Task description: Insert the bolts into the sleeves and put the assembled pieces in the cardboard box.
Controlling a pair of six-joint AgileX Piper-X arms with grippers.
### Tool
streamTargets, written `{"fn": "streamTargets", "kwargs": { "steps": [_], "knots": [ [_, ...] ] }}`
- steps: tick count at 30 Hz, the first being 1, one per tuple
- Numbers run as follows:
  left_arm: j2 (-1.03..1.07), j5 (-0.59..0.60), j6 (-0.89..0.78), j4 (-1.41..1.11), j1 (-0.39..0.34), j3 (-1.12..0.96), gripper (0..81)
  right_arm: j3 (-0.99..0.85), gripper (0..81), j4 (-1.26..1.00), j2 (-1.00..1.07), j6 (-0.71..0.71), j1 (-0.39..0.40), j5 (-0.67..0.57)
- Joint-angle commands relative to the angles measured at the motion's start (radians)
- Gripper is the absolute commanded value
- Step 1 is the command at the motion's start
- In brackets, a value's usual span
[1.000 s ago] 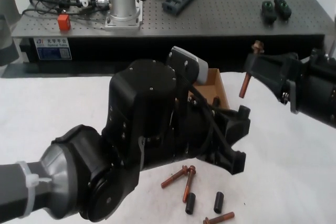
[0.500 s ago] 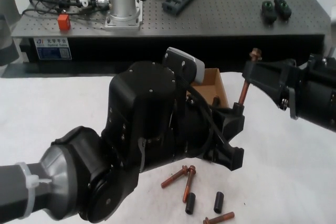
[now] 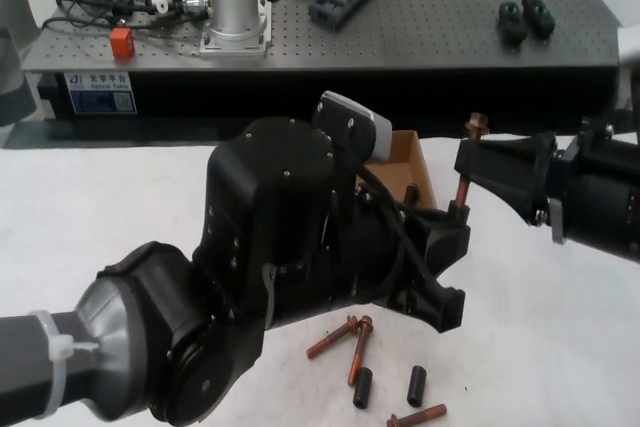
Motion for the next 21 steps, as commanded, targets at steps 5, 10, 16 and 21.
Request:
{"fn": "streamTargets", "kwargs": {
  "steps": [5,10,16,21],
  "knots": [
    [-0.014,-0.013,0.155,-0.026,0.003,-0.007,0.6,-0.004,19.6,0.023,-0.009,-0.08,0.003,-0.08],
    [-0.014,-0.064,0.157,-0.026,0.003,-0.007,0.6,-0.004,45.9,0.023,-0.009,-0.08,-0.004,-0.076],
    [0.011,-0.233,0.103,-0.043,0.032,-0.035,0.6,-0.004,44.9,0.048,-0.057,-0.08,-0.123,-0.076],
    [0.171,-0.239,-0.072,0.125,0.152,-0.255,0.6,-0.004,44.9,0.106,-0.096,-0.08,-0.269,-0.076]
  ]
}}
